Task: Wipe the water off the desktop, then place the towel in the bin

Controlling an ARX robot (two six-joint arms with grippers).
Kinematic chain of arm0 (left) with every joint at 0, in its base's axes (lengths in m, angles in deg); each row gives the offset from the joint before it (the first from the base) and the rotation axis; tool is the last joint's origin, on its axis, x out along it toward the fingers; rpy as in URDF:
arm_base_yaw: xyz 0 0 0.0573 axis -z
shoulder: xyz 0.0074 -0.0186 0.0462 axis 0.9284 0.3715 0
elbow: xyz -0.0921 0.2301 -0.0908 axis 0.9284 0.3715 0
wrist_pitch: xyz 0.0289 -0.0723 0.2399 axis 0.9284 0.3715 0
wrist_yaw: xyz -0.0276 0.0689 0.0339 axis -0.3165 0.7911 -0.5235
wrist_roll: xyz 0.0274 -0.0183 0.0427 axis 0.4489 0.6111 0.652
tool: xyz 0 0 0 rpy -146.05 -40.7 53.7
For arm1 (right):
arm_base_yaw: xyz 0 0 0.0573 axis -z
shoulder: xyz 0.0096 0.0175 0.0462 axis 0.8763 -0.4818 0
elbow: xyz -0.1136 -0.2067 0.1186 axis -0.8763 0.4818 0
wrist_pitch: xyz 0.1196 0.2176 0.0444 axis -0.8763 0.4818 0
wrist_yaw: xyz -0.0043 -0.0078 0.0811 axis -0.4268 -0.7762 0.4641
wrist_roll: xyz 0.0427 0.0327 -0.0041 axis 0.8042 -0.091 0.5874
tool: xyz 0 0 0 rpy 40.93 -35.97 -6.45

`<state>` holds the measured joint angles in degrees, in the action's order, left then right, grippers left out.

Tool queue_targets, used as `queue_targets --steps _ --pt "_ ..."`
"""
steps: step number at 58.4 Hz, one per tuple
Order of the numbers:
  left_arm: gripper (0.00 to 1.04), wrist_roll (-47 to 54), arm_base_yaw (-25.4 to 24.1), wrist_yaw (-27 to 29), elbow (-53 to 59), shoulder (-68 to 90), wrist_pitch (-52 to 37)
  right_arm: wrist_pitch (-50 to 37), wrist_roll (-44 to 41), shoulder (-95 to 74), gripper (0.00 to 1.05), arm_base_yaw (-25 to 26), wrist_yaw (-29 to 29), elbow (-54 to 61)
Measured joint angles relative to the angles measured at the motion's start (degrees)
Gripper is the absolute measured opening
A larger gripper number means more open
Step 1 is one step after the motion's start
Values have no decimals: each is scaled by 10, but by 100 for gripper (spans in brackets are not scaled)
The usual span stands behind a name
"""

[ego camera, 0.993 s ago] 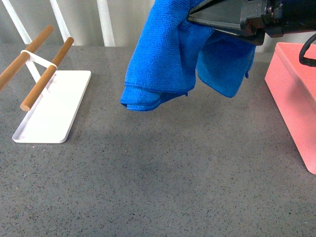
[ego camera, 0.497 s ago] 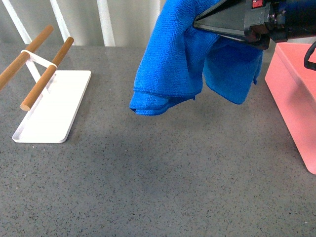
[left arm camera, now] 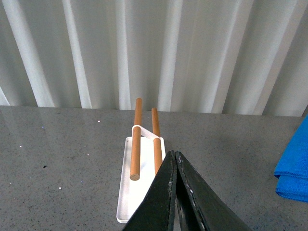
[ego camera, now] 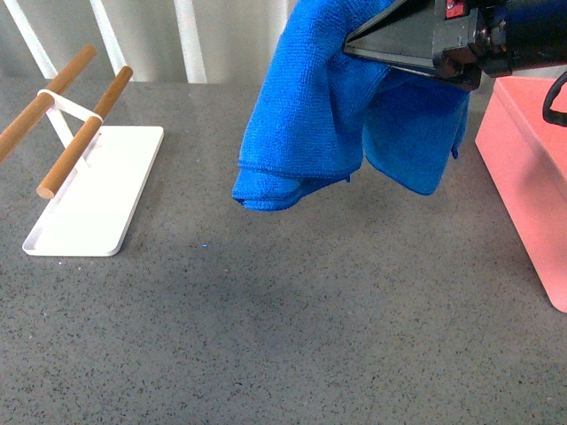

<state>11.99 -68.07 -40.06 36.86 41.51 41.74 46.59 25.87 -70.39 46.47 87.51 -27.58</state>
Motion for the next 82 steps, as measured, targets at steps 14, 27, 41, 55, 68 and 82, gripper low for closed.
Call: queue_targets --steps 14,27,41,55,68,82 --pt "4 0 0 0 0 -50 50 17 -16 0 3 0 -12 -6" --pt "4 0 0 0 0 -88 87 20 -26 0 3 -1 -15 -9" --pt "4 0 0 0 0 -140 144 20 -36 -4 3 -10 -20 -9" --pt "4 0 0 0 0 -212 215 20 -39 -15 3 -14 -26 -9" --pt "27 0 0 0 0 -212 215 39 -50 -31 3 -15 -30 -11" --pt "66 0 0 0 0 -212 215 215 -177 -89 3 -11 -107 -24"
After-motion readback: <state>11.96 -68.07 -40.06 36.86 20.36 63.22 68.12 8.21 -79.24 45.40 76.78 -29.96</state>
